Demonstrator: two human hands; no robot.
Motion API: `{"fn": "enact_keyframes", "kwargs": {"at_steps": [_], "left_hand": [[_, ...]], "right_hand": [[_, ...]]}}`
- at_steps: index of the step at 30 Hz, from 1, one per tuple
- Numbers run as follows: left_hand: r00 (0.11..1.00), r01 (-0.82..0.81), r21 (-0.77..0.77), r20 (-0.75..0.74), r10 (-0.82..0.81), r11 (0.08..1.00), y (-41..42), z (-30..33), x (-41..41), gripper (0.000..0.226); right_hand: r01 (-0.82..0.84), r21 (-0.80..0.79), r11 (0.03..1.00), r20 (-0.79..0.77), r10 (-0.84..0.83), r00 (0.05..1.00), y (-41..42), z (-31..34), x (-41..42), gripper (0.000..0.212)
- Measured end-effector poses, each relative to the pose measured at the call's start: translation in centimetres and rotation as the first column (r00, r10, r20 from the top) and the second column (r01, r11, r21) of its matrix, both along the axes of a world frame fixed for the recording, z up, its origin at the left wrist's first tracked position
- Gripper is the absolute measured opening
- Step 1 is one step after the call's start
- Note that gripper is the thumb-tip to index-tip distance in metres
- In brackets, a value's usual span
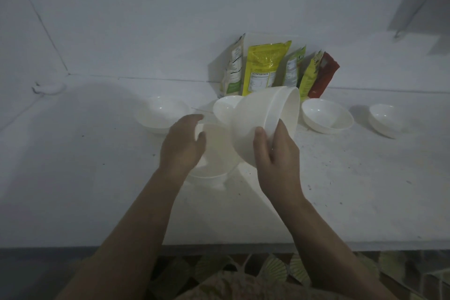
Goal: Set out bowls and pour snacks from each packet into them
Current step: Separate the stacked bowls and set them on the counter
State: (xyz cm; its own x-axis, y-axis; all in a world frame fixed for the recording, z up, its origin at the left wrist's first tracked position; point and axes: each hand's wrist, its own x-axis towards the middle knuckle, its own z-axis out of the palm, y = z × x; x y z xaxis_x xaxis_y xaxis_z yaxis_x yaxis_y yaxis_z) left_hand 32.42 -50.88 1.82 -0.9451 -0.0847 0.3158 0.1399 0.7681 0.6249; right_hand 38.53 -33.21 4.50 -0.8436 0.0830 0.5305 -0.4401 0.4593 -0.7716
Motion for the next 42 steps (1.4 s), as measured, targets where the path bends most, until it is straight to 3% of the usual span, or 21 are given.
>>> {"fn": "enact_keyframes", "kwargs": {"at_steps": [3,5,8,12,16,20,24,29,36,42], "left_hand": [[0.966,0.189,0.109,-0.2,-0.165,0.976,4.6,2.4,0.7,0.037],[0.927,0.329,0.171,-0.244,-0.284,0.929,7.2,3.3,1.1,0.039],[0.881,0.467,0.217,-0.202,-0.428,0.857,10.4,3.6,1.3,0.045],[0.859,0.511,0.246,-0.126,-0.495,0.824,14.1,3.2,1.5,0.05],[0.838,0.538,0.291,-0.083,-0.54,0.791,18.0,3.7,1.2,0.057],[0.873,0.475,0.278,-0.032,-0.486,0.835,22.3,4.6,1.0,0.07],[0.92,0.39,0.234,-0.064,-0.386,0.891,26.1,5.1,1.2,0.064],[0.954,0.3,0.217,-0.082,-0.289,0.929,29.1,4.4,1.3,0.06],[0.987,0.131,0.334,-0.134,-0.09,0.933,32.2,2.9,1.2,0.058],[0.996,0.047,0.429,-0.093,-0.007,0.902,33.3,2.2,1.2,0.051]], "right_hand": [[0.013,-0.056,0.998,0.022,-0.011,1.0,1.2,0.4,-0.4,0.024],[0.007,-0.105,0.994,0.029,-0.004,1.0,2.4,0.7,-0.6,0.022],[0.032,-0.166,0.986,0.025,-0.028,0.999,4.6,0.6,-0.9,0.021],[0.089,-0.236,0.968,0.055,-0.078,0.995,7.9,0.2,-1.0,0.028],[0.048,-0.262,0.964,0.095,-0.024,0.995,12.5,0.2,-1.2,0.036],[0.004,-0.252,0.968,0.128,0.029,0.991,17.1,0.5,-1.9,0.038],[-0.083,-0.241,0.967,0.145,0.12,0.982,21.0,0.1,-2.5,0.038],[-0.161,-0.089,0.983,0.12,0.171,0.978,24.6,-0.5,-3.2,0.038],[-0.129,0.165,0.978,-0.037,0.137,0.99,27.3,-1.2,-4.4,0.025],[0.08,0.237,0.968,-0.176,-0.038,0.984,27.7,-2.8,-3.5,0.033]]}}
